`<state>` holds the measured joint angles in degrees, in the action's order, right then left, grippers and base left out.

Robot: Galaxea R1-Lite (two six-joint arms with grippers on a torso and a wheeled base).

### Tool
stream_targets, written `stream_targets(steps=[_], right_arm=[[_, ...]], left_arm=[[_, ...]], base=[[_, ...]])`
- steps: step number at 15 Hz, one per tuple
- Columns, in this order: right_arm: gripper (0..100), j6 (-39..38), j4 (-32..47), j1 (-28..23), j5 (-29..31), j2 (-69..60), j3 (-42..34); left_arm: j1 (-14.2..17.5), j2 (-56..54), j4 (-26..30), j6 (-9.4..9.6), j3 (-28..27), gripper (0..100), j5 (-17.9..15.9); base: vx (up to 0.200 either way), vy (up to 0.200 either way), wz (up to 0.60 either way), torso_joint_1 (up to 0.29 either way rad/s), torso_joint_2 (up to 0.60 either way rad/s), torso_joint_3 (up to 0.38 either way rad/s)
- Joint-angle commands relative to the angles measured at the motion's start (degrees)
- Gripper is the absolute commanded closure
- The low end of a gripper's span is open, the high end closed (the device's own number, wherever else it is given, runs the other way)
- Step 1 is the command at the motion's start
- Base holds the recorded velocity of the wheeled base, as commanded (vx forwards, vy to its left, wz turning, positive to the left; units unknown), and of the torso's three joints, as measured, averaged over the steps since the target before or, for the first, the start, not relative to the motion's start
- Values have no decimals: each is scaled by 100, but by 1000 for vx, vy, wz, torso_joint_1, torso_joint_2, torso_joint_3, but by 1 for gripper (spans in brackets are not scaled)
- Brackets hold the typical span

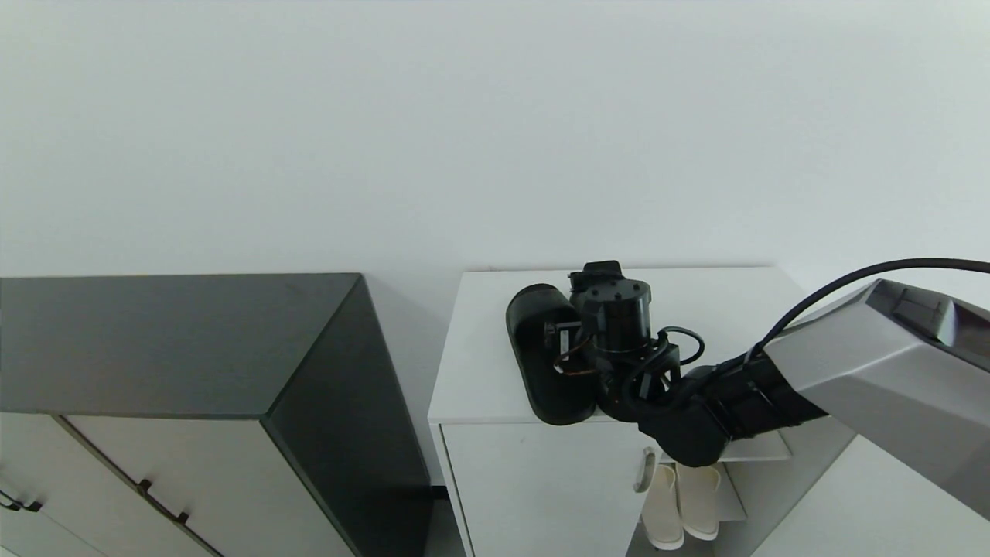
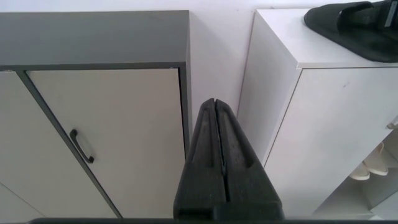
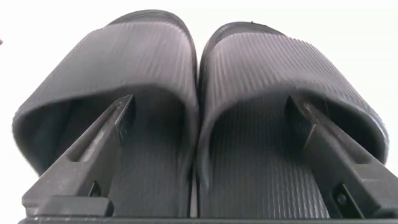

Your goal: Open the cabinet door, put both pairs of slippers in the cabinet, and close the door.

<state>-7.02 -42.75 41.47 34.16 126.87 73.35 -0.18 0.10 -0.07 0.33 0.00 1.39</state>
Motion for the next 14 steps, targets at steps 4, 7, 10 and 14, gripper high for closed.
stream_targets(steps=[4, 7, 10, 14], right_arm=[[100, 69, 4, -60, -6, 339, 382], [100, 78, 4, -69, -6, 312, 382], [100, 78, -14, -60, 12, 75, 294], [100, 140, -23, 28, -6, -549, -321]], left_arm=[[1, 8, -1, 2, 0, 100, 2], [1, 8, -1, 2, 0, 100, 2], [1, -1, -1, -7, 0, 100, 10], [1, -1, -1, -7, 0, 100, 10]], base=[[0, 0, 0, 0, 0, 0], [0, 0, 0, 0, 0, 0], [0, 0, 0, 0, 0, 0], [0, 0, 0, 0, 0, 0]])
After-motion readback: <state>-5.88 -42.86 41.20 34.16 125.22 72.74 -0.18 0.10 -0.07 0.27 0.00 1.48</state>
